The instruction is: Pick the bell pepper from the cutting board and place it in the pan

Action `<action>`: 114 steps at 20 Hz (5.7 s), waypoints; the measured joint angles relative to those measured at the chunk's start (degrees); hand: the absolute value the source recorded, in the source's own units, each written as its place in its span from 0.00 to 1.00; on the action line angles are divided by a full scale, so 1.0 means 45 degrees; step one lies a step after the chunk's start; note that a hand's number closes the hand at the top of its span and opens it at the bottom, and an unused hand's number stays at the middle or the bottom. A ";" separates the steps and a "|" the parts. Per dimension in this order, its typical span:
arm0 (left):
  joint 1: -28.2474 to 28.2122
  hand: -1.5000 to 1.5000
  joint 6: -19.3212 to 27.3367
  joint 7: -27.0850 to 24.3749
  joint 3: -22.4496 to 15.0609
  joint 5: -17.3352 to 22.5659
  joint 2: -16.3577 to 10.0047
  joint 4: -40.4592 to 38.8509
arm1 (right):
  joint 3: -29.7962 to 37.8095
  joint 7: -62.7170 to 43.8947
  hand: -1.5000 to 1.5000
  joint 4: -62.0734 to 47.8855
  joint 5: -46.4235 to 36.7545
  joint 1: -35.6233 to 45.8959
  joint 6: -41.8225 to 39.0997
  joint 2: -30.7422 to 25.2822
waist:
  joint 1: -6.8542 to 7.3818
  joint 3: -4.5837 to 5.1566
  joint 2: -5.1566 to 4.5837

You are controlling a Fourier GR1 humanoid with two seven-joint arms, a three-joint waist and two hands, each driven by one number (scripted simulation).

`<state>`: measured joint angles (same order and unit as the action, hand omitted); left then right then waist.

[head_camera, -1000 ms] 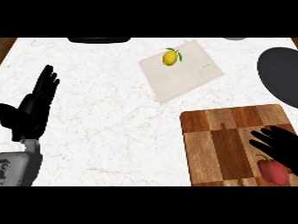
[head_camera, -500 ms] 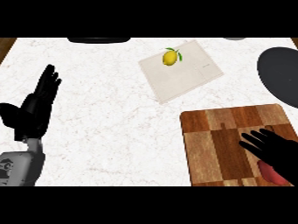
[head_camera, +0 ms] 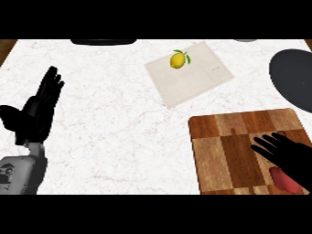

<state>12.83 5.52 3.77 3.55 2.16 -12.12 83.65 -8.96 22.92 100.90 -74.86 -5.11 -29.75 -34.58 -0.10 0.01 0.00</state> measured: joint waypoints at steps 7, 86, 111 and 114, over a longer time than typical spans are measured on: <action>0.0020 0.50 -0.0290 -0.0069 0.0307 0.0001 -0.0079 -0.0099 | -0.0416 0.0978 1.00 -0.0522 -0.0464 0.0337 -0.0082 0.0043 | 0.0004 0.0001 0.0002; 0.0970 0.50 -0.0482 0.0322 -0.0048 -0.0422 0.0585 0.0071 | 1.2686 -0.1828 0.00 -1.9439 0.6850 1.0972 0.9849 -0.1082 | 0.0960 -0.0143 -0.0465; -0.0129 0.50 -0.0436 0.0594 0.0740 -0.0349 0.0075 0.0522 | 1.5289 0.2704 0.00 -1.6427 1.2325 0.6446 0.3288 -0.0895 | -0.0359 0.0052 0.0154; -0.0231 0.50 -0.0332 0.0545 0.0634 -0.0472 0.0214 0.0595 | 1.5105 0.2054 0.00 -1.4858 1.2660 0.5792 0.2893 -0.0185 | -0.0374 0.0057 0.0156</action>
<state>11.79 4.02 6.22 6.41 0.04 -11.16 86.33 59.01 32.16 34.04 -17.89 20.96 -16.73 -35.41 -1.78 0.26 0.70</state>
